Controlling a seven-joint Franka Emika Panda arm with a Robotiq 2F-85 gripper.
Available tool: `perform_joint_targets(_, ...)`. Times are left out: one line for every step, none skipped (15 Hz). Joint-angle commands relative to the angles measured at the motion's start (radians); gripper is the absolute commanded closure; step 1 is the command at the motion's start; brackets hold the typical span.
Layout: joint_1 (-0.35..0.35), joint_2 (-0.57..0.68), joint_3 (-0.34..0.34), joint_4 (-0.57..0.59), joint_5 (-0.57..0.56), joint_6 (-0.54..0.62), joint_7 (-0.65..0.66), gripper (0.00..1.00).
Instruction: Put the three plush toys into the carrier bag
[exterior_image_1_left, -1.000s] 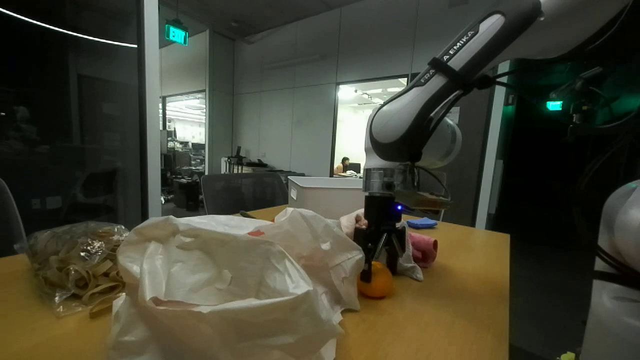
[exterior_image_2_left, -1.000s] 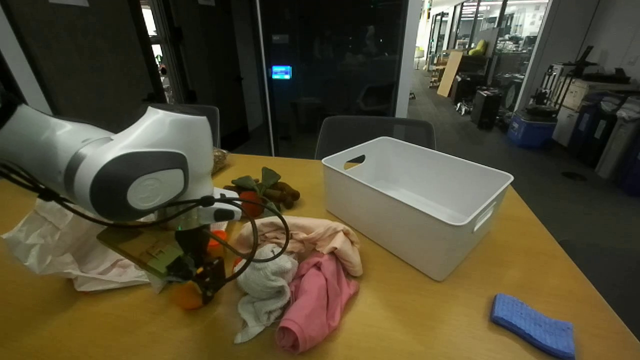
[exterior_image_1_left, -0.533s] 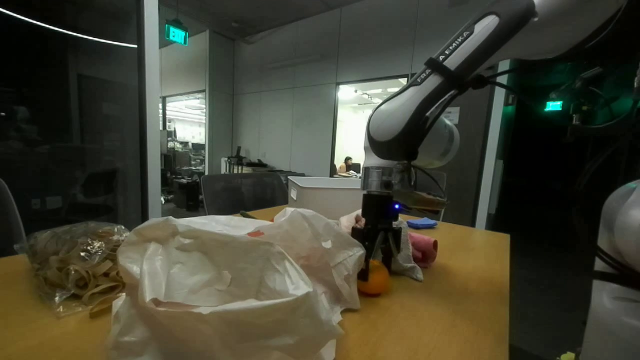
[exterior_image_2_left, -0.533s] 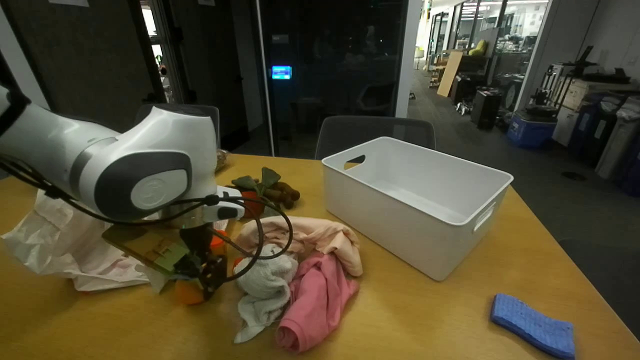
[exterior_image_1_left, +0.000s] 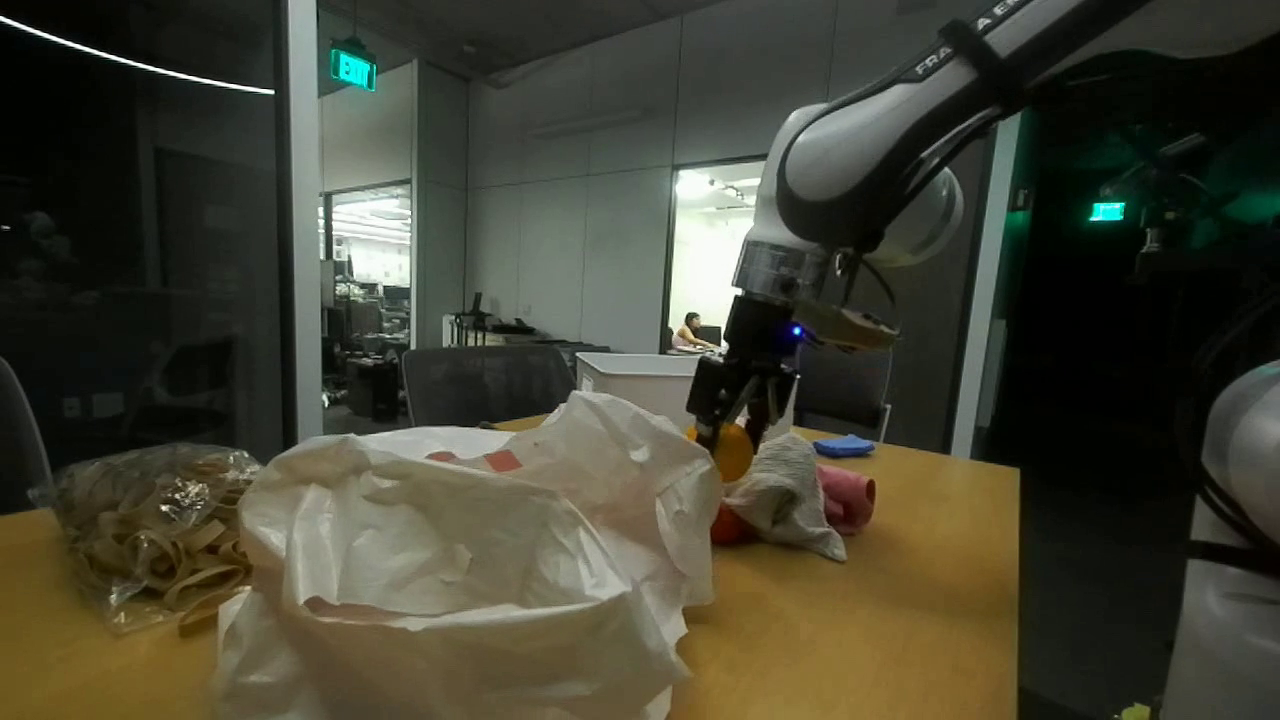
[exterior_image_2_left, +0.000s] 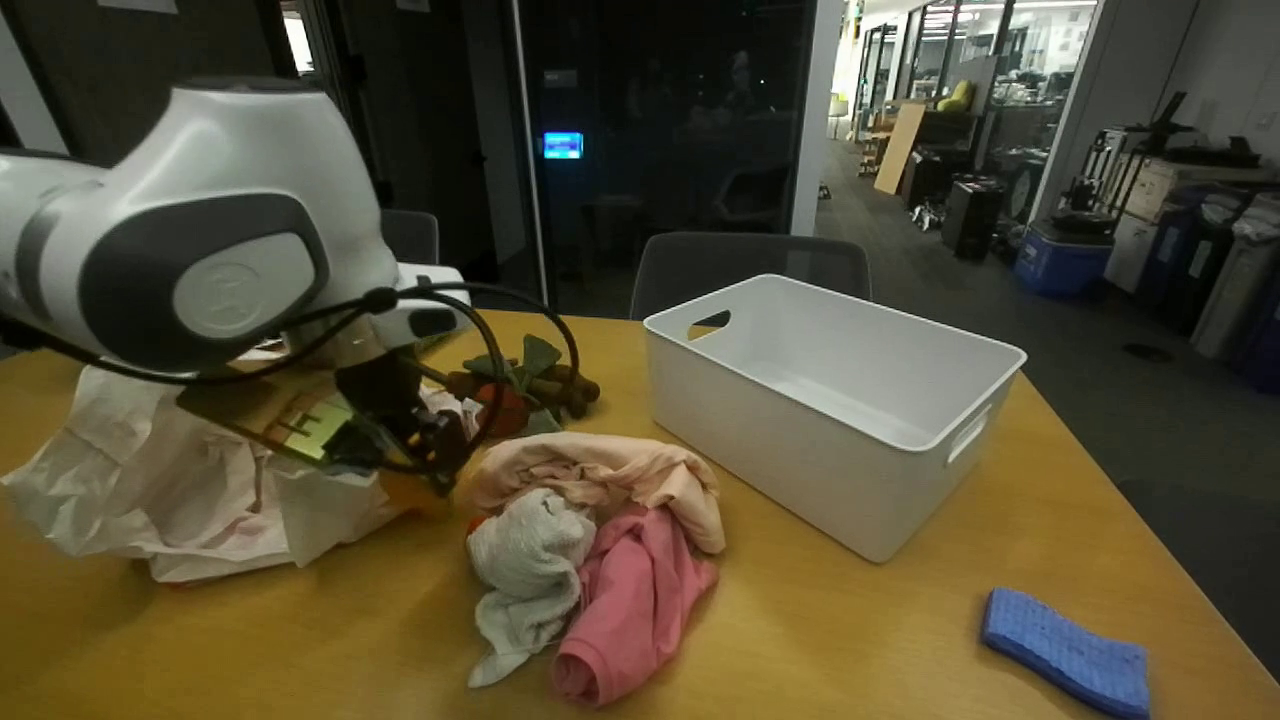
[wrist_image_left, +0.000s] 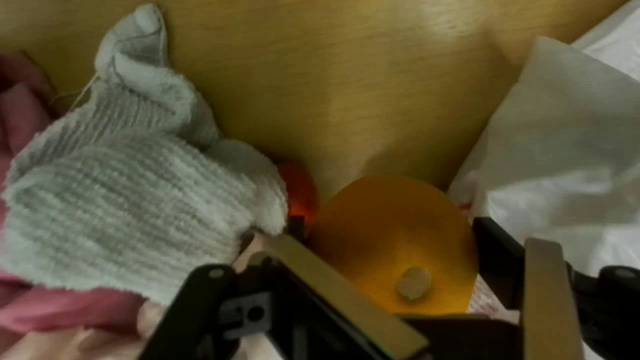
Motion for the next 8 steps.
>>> perform_joint_targets(-0.017,-0.171,0.045,-0.019,-0.049,0.032,0.078,0.42)
perform_joint_targets(-0.013,-0.199,0.051,-0.019,-0.05,0.05,0.089,0.42)
perform_joint_targets(0.012,-0.231,0.046,-0.02,-0.027,0.059,0.081,0.42)
perform_joint_targets(0.026,-0.252,0.046,-0.019,-0.016,0.062,0.077,0.42)
perform_joint_targets(0.057,-0.274,0.035,-0.015,0.007,0.055,0.058,0.42)
perform_joint_targets(0.09,-0.291,0.025,-0.011,0.031,0.043,0.039,0.42)
perform_joint_targets(0.136,-0.305,0.01,-0.006,0.062,0.023,0.011,0.42)
perform_joint_targets(0.176,-0.317,-0.002,-0.005,0.093,0.011,-0.014,0.42)
